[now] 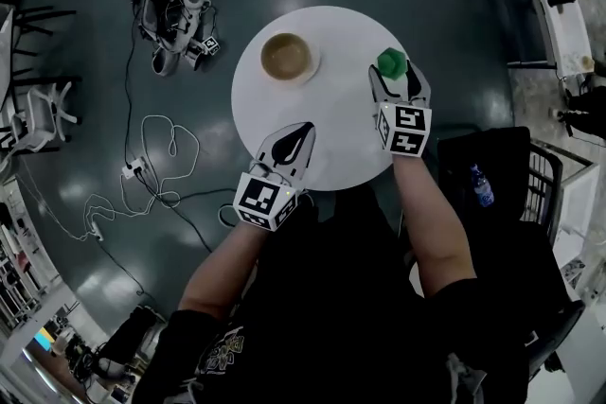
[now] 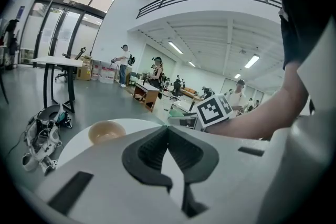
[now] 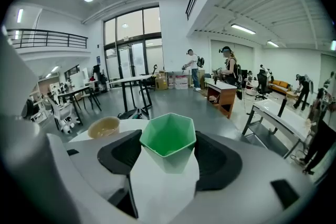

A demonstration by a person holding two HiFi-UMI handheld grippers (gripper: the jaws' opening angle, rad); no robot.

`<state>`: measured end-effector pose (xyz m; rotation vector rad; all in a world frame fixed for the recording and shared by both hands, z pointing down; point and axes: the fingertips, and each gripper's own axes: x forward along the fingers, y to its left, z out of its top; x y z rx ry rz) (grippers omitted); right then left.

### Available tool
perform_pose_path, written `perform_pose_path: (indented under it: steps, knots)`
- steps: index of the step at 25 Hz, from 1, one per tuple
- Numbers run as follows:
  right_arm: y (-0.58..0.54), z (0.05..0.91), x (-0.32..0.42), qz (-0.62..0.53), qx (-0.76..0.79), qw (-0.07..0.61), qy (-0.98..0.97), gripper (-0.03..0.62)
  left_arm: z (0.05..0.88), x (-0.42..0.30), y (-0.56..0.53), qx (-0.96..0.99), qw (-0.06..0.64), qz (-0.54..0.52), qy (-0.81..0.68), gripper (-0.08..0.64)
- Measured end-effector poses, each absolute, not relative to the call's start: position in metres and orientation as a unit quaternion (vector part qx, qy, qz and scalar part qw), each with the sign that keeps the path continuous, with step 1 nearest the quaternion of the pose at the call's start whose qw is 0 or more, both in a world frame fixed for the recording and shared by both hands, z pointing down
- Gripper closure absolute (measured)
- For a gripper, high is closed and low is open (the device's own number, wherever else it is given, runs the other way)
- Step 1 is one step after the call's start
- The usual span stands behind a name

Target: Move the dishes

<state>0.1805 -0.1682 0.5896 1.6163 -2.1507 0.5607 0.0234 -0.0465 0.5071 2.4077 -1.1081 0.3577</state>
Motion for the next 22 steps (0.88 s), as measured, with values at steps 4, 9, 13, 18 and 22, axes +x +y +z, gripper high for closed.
perform_pose_path:
  steps: [4,9,13,18,22]
  knots:
    - [-0.164,0.598,0.192,0.209,0.580,0.199,-0.761,0.273,0.511,0.030,-0.046,0.876,0.235,0.133,-0.400,0.554]
    - [-0.159,0.611,0.198,0.222,0.578,0.204,-0.758,0.273,0.516,0.035,-0.046,0.874,0.240,0.135,-0.400,0.554]
    - [-0.156,0.620,0.200,0.230,0.578,0.207,-0.755,0.273,0.519,0.034,-0.047,0.873,0.243,0.137,-0.401,0.554]
    - [-0.153,0.627,0.203,0.234,0.577,0.207,-0.755,0.273,0.522,0.035,-0.045,0.871,0.245,0.140,-0.402,0.554]
    - [-0.151,0.631,0.204,0.235,0.576,0.210,-0.754,0.273,0.524,0.035,-0.044,0.871,0.247,0.141,-0.401,0.554]
